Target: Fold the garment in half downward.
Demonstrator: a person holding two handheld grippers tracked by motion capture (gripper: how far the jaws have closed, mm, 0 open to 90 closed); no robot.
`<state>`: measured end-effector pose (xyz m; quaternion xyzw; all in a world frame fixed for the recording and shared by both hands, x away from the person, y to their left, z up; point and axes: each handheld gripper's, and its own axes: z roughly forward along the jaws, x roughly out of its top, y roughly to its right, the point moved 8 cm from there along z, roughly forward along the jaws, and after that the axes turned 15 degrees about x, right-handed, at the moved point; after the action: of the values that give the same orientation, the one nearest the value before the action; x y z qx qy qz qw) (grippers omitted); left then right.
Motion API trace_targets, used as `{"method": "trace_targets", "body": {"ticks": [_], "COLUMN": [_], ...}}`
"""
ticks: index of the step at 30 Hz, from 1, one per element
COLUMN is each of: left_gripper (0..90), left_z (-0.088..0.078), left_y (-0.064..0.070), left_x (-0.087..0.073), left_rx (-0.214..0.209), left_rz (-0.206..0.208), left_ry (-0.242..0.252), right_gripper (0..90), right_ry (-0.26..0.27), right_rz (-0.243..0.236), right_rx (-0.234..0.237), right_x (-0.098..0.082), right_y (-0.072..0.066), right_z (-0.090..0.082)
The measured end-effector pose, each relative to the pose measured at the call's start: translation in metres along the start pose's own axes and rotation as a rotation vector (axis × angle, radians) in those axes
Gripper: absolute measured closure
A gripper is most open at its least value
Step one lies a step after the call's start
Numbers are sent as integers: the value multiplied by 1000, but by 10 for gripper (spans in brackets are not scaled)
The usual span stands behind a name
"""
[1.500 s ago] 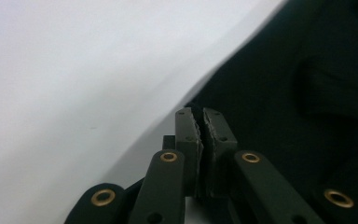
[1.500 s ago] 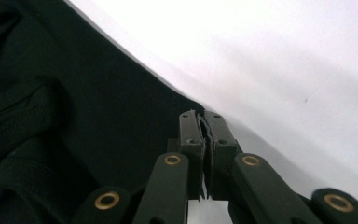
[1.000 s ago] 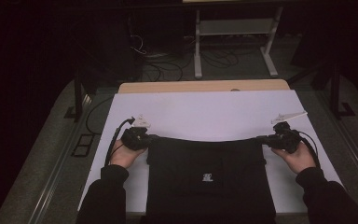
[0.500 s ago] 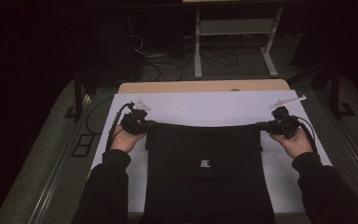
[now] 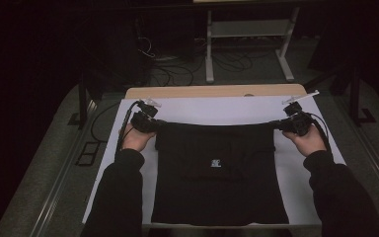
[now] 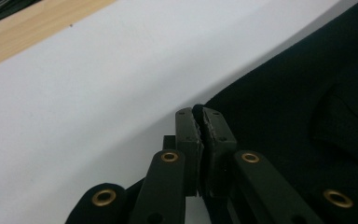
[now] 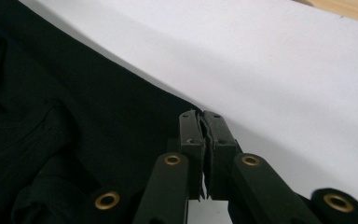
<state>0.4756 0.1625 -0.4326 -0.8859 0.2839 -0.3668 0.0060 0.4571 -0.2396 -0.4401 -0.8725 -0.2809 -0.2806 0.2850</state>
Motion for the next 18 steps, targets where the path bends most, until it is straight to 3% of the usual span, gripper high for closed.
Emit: {"method": "trace_targets", "body": {"ticks": [12, 18], "left_gripper": [844, 845], "left_z": [10, 11], "left_y": [-5, -9], "left_x": [17, 17], "left_rx": [15, 7], "left_rz": [-7, -6], "left_ry": [5, 13], "right_gripper": [858, 857], "right_ry": [20, 34], "right_rz": [0, 3], "right_rx": [-17, -10], "right_x": [16, 21], "right_y": [14, 23], "right_z": [5, 10]}}
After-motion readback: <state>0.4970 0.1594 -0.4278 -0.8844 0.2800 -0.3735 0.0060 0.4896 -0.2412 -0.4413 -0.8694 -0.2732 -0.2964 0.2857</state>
